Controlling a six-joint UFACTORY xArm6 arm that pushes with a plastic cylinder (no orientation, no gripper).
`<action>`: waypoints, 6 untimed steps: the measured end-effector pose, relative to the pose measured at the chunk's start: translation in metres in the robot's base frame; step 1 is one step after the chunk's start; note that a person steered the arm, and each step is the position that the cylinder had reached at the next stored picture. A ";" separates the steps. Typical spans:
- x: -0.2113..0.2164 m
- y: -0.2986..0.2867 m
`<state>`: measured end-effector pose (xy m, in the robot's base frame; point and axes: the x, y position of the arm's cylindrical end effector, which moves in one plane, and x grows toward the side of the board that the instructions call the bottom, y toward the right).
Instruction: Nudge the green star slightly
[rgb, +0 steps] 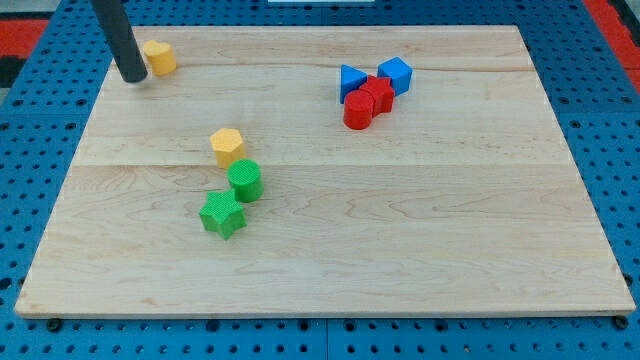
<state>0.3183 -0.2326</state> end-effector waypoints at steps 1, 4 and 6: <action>0.023 0.024; 0.148 0.037; 0.175 0.123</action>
